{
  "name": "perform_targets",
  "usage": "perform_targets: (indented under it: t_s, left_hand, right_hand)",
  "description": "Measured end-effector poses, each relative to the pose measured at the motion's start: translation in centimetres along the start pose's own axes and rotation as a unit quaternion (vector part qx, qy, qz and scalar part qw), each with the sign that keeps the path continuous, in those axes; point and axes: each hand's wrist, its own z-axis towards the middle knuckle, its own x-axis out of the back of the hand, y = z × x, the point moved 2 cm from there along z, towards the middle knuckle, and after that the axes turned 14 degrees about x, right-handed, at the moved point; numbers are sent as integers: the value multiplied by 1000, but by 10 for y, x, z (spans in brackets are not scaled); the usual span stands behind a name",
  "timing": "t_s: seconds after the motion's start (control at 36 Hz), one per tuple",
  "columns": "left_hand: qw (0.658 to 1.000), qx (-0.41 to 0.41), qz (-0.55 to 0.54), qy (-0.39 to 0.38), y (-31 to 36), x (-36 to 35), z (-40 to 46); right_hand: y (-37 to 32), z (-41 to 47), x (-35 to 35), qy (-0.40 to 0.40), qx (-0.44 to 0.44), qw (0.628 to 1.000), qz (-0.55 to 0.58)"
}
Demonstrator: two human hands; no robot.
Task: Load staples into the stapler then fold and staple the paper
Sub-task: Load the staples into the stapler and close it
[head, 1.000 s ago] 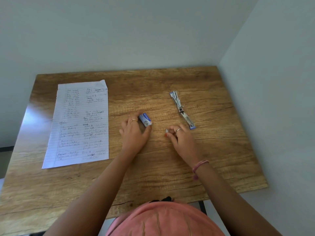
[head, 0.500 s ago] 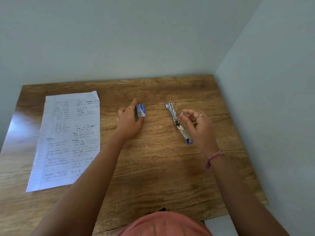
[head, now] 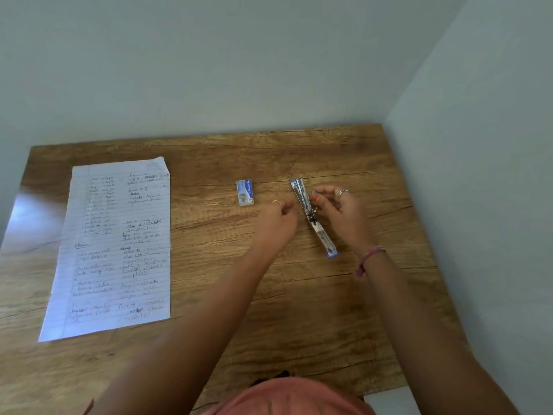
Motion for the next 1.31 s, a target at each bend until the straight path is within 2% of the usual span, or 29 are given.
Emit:
perform_targets:
  t_s: [0.14,0.33,0.53,0.67,0.81,1.0,1.14,1.22,1.31]
  left_hand:
    - [999,34,-39,-2,2,-15,-6]
    - [991,63,-119,-25,3,-20,-9]
    - [979,75,-189,7,1,-27,-18]
    - [973,94,-210,8,2,-25,-20]
    - [961,105,-255,-21,2,-23,-23]
    - [932,78,-334,-116,1,-8,-39]
    - [922,56,-363,-120,-4,3,-54]
    - [896,59,-415,-145,-6,8,-66]
    - [885,62,-433,-160,-10,14,-77]
  right_hand:
    - [6,-5,-13,62,-57,992,91]
    - [7,-18,-24,121,-78,986,84]
    - [0,-29,-37,195,-73,976,70]
    - [-3,-32,-39,222,-84,965,110]
    - [-11,-34,-38,218,-79,962,142]
    - [-32,-40,-32,210,-61,953,208]
    - [-49,-51,-28,156,-26,960,230]
    - [-62,-57,-22,120,2,969,216]
    - [-77,-64,-15,82,63,984,147]
